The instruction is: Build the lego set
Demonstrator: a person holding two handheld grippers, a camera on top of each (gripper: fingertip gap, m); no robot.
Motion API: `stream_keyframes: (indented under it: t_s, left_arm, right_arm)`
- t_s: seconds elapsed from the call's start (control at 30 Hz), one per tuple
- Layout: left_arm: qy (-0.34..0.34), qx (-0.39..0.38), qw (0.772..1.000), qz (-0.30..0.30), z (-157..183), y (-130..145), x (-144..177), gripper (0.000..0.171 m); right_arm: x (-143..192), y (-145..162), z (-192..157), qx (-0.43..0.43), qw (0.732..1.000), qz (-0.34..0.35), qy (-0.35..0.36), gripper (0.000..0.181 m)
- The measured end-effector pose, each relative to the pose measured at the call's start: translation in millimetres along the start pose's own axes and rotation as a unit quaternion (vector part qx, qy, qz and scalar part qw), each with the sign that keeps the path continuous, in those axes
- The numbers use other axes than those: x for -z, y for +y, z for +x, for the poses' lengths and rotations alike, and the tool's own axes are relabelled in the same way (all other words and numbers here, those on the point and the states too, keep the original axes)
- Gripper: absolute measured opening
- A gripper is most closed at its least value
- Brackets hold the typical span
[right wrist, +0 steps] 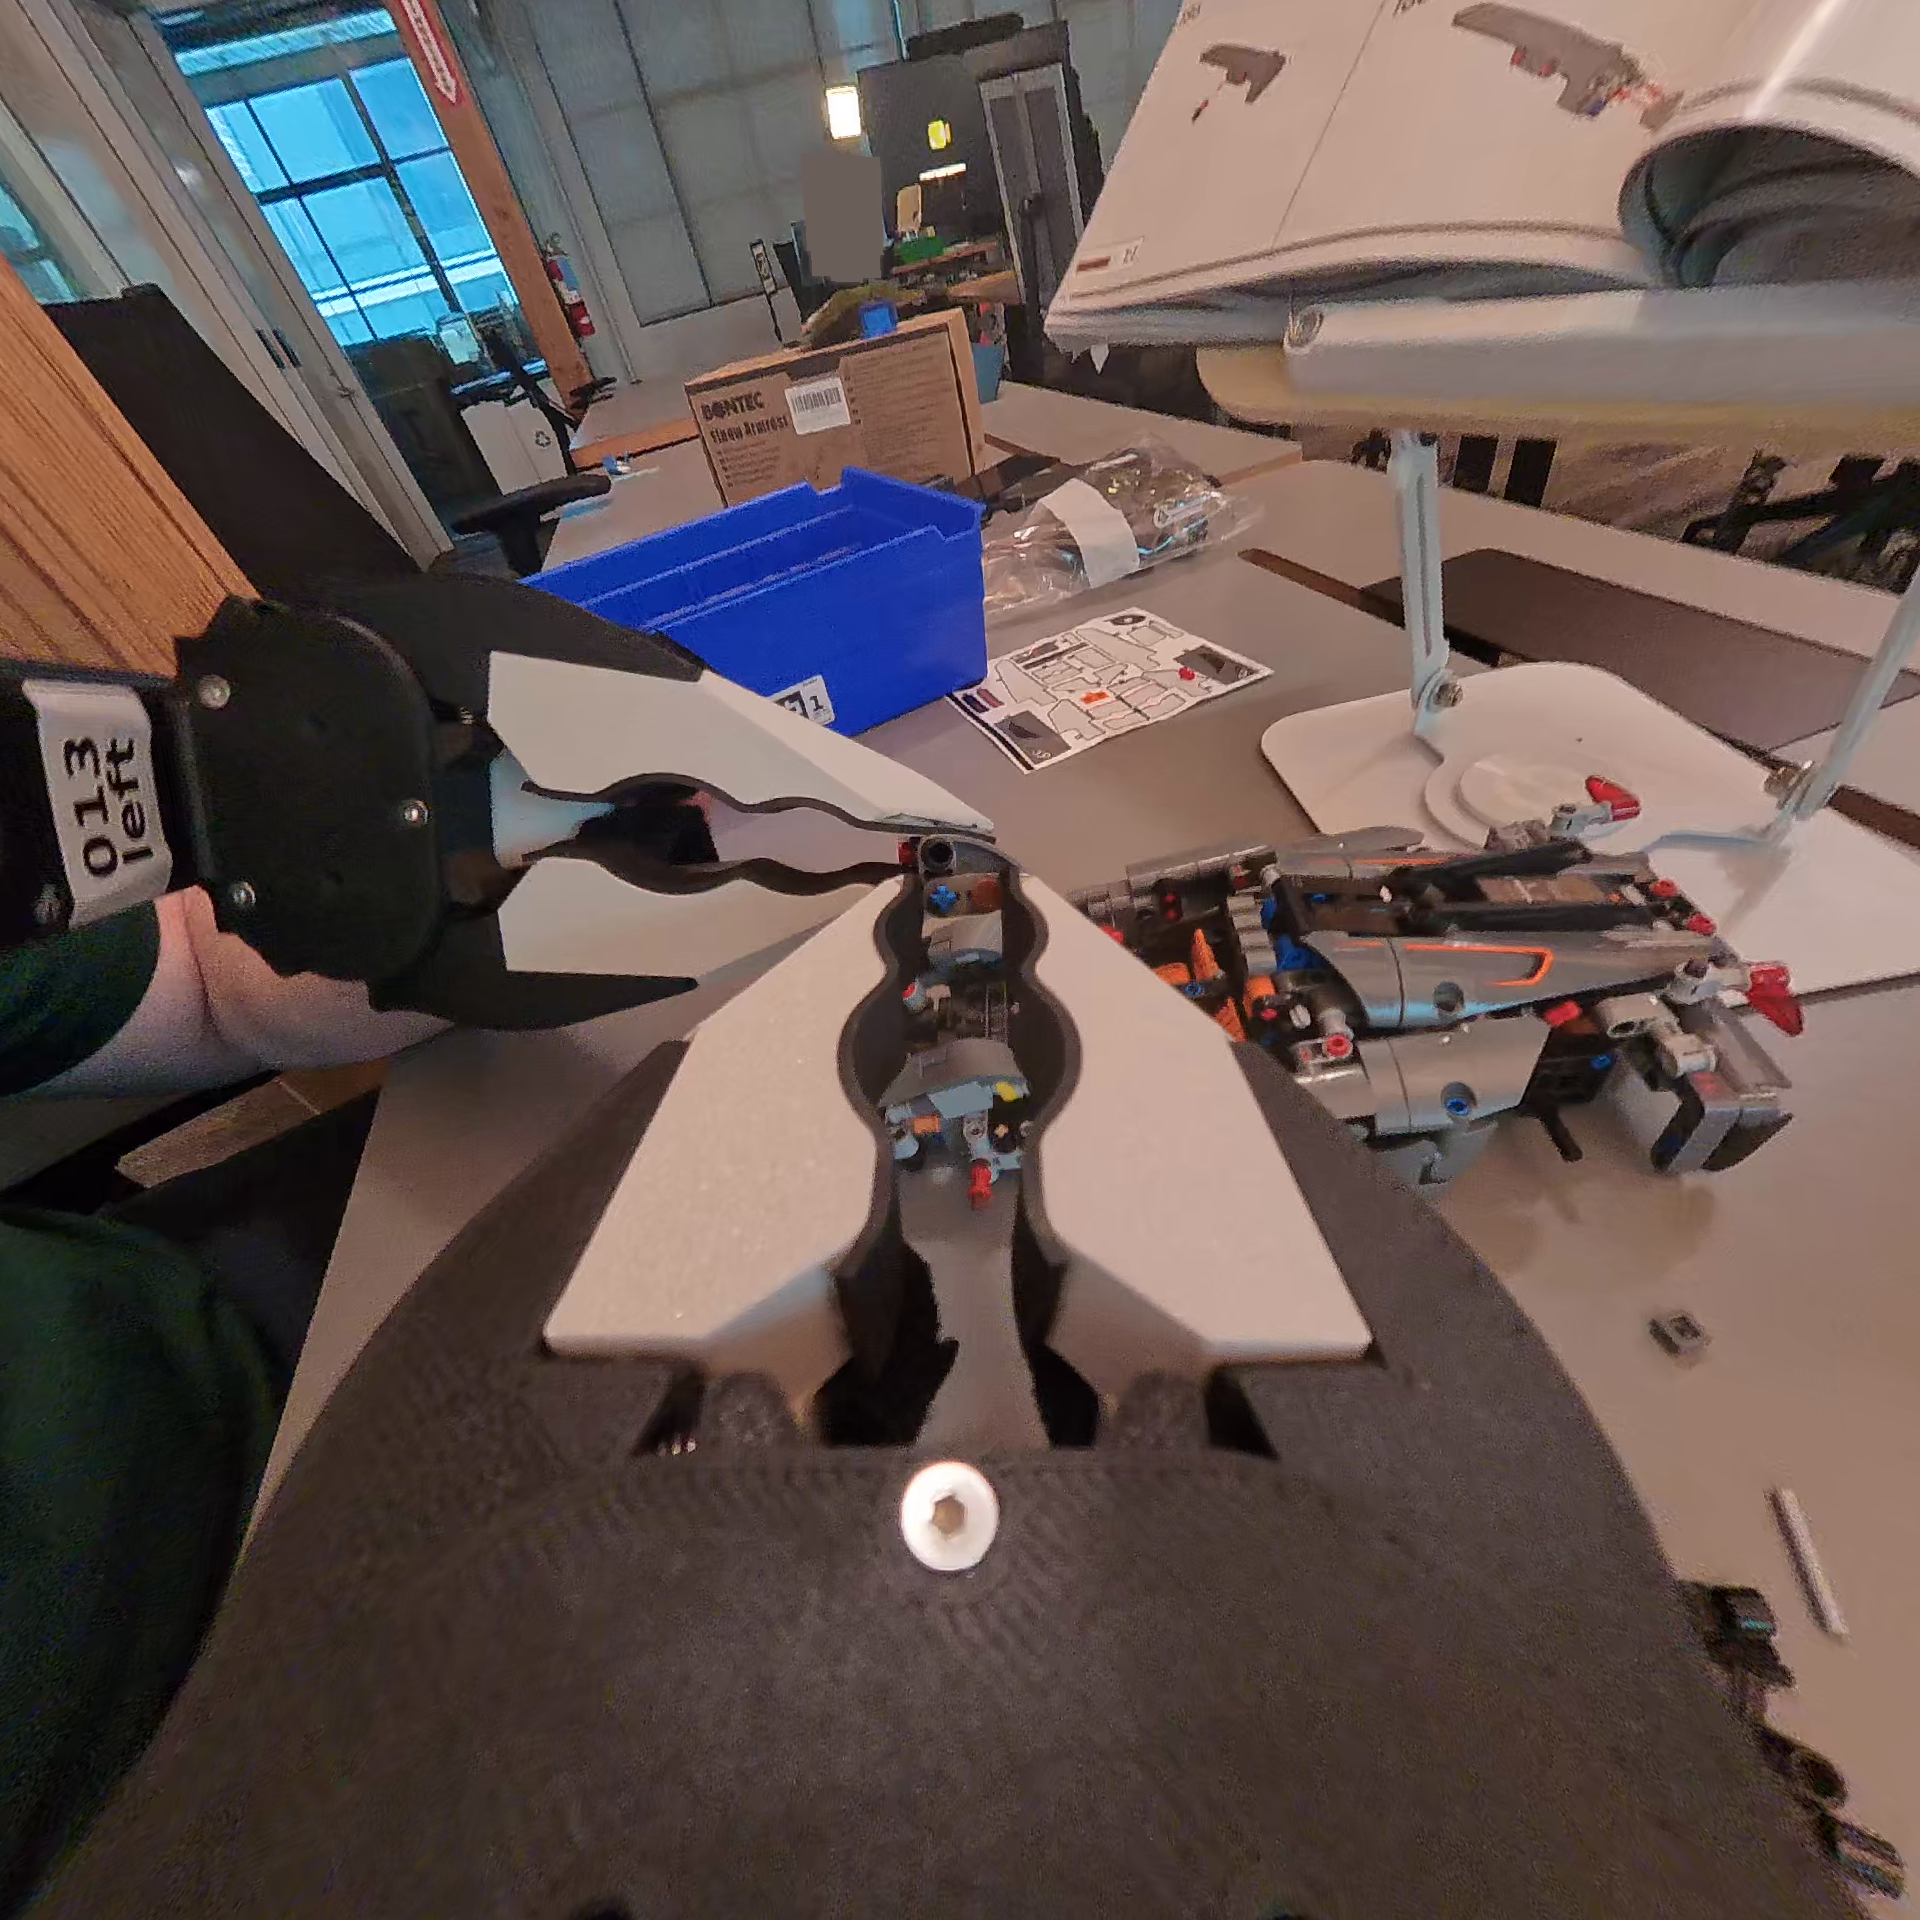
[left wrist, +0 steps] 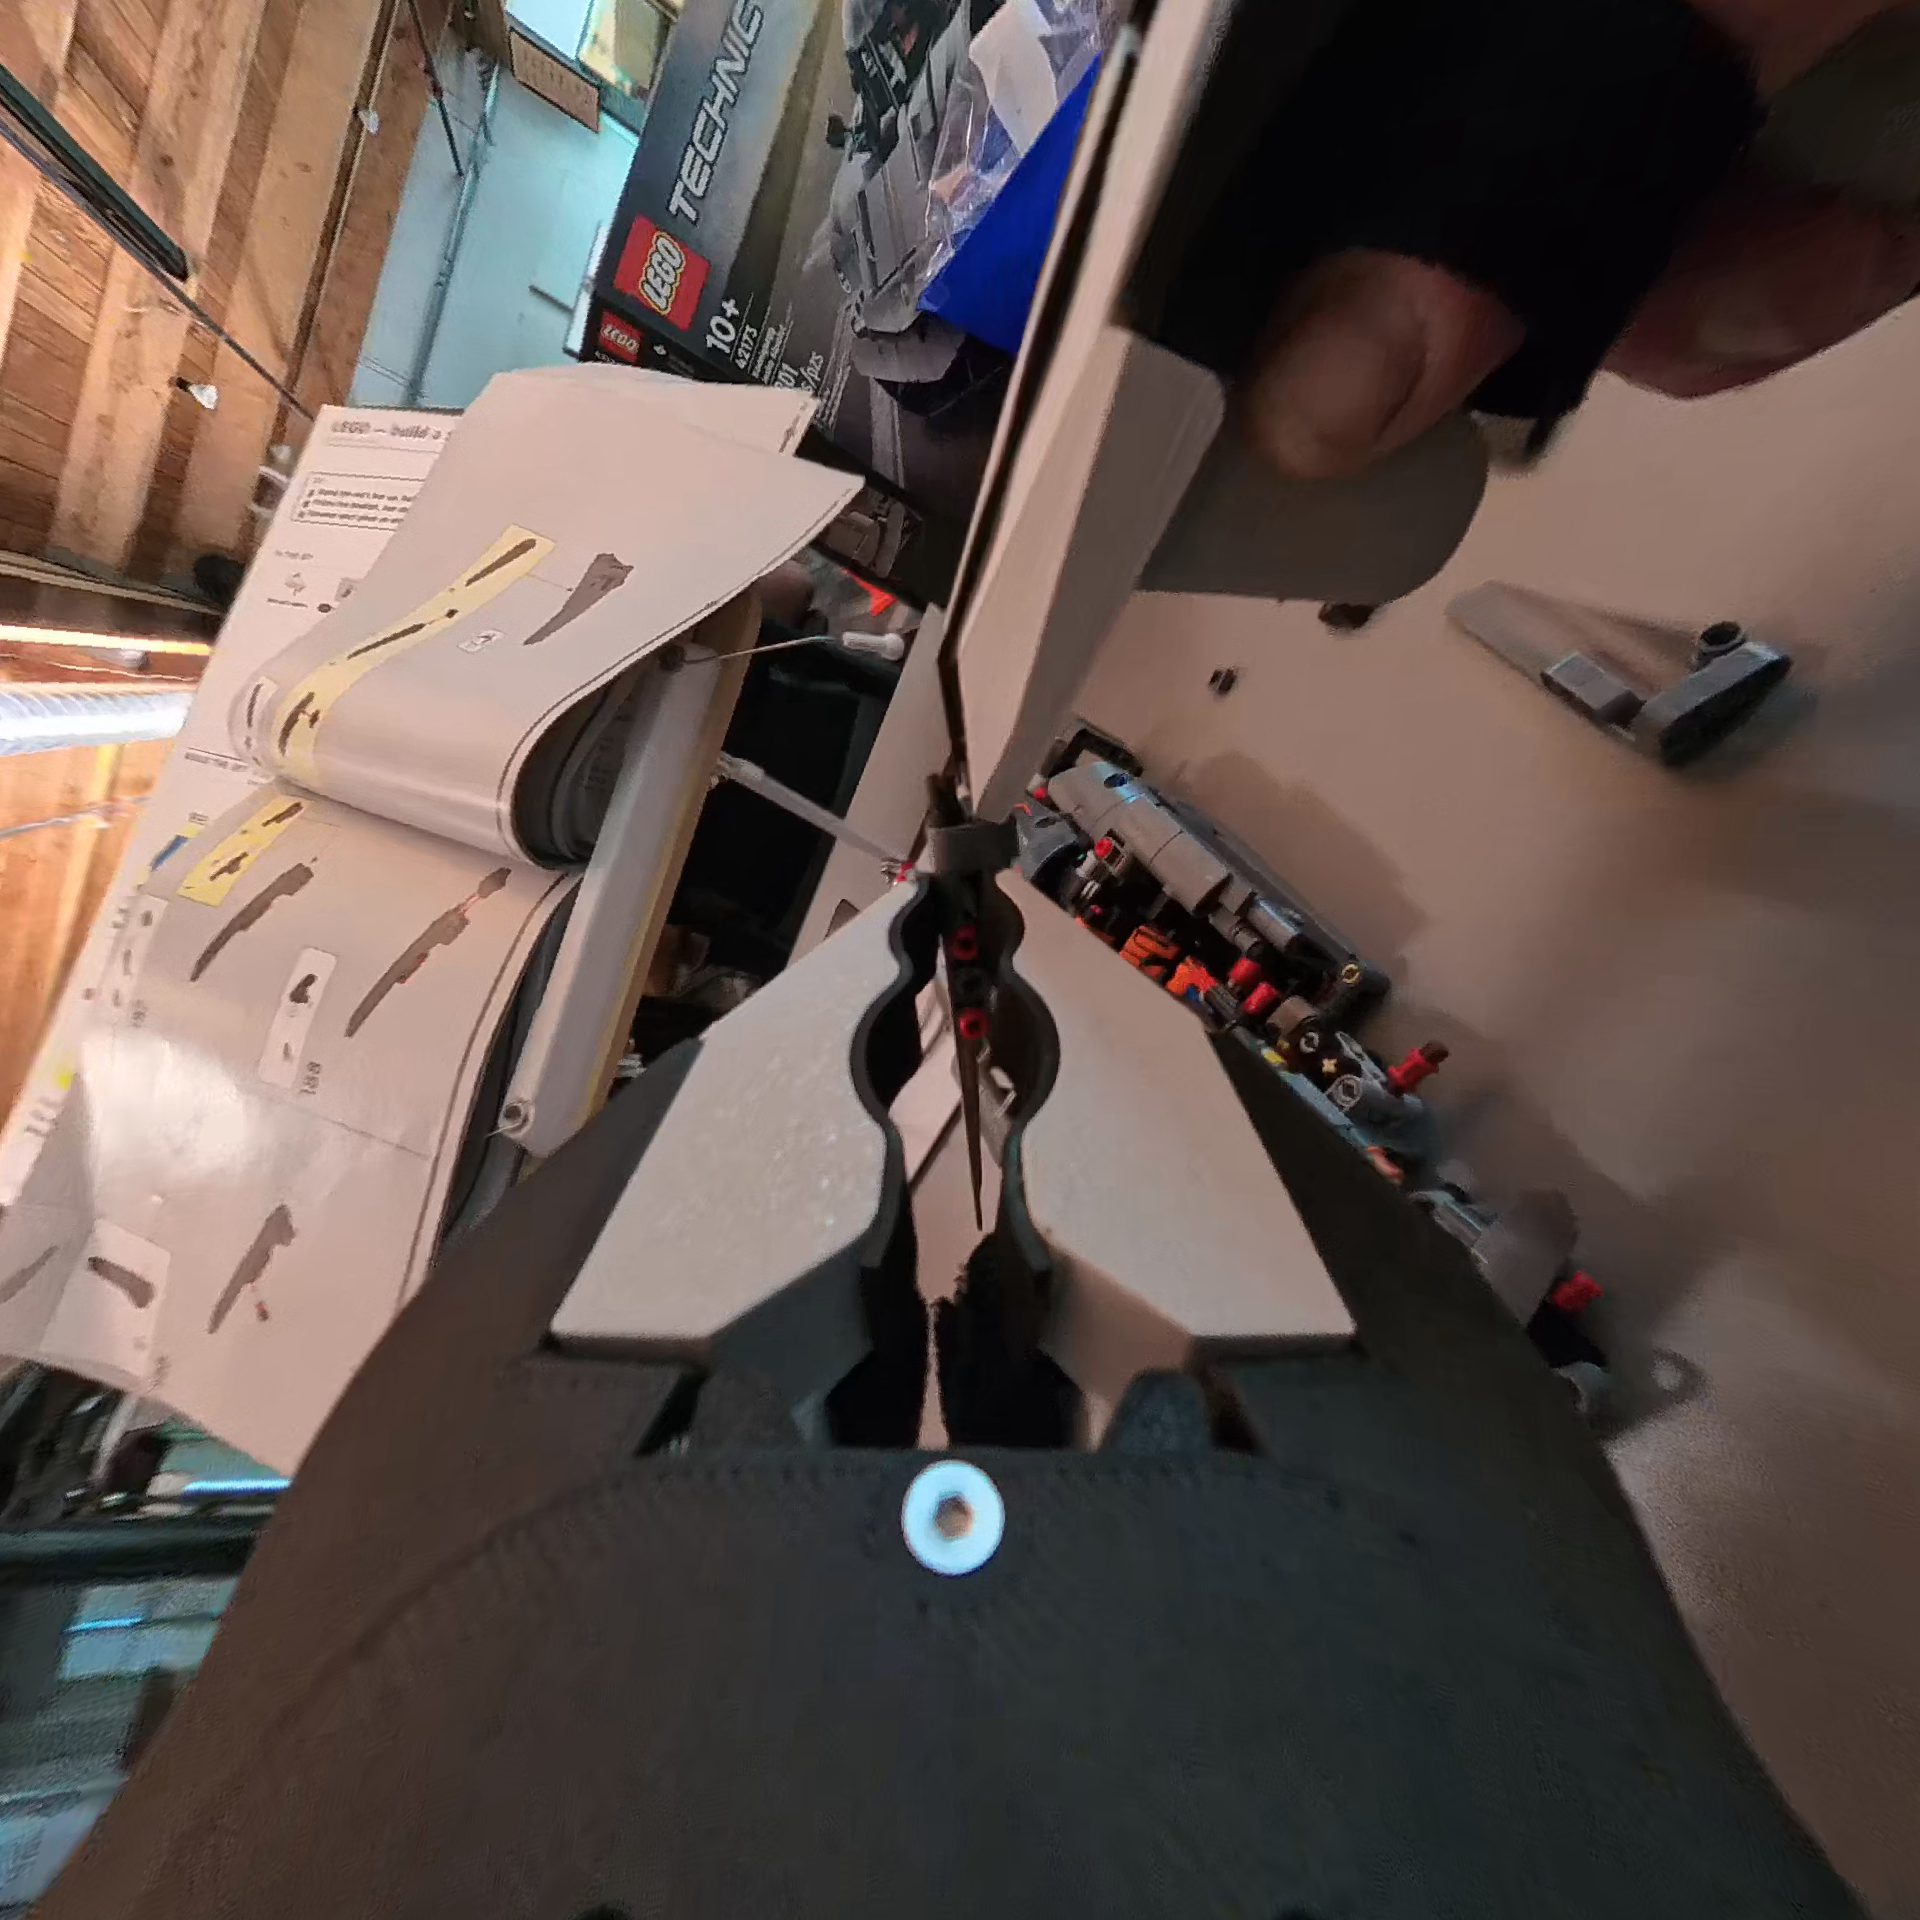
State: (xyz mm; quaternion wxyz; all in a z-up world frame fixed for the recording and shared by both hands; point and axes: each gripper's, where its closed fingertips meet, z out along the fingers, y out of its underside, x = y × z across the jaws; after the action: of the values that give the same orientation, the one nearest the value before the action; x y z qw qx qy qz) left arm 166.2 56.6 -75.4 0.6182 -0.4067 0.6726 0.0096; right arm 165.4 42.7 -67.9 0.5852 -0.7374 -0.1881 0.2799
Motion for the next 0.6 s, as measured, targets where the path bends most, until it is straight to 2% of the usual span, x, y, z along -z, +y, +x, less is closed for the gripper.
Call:
stream_keyframes:
  t_s: [0.1,0.23,0.3,0.43,0.6]
  left_arm:
    - [0.028,0.046,0.998,0.01,-1.8,0.0,-0.1,0.005]
    - [0.081,0.118,0.989,0.024,0.3,-0.3,-0.8,0.005]
    - [0.124,0.161,0.978,0.04,6.7,-5.1,0.0,0.005]
    - [0.184,0.221,0.956,0.057,12.9,-10.2,1.5,0.004]
    - [0.239,0.288,0.924,0.079,13.6,-16.0,5.6,0.005]
  right_arm:
    - [1.8,-3.0,-0.6,0.032,0.999,-0.001,0.009,0.027]
    - [6.8,-5.5,3.8,0.125,0.99,-0.016,0.064,0.031]
    - [11.3,-12.4,0.6,0.198,0.976,-0.011,0.092,0.025]
    - [9.9,-10.6,-2.9,0.339,0.927,-0.047,0.153,0.023]
    - [12.9,-9.6,-5.0,0.403,0.895,-0.073,0.174,0.025]
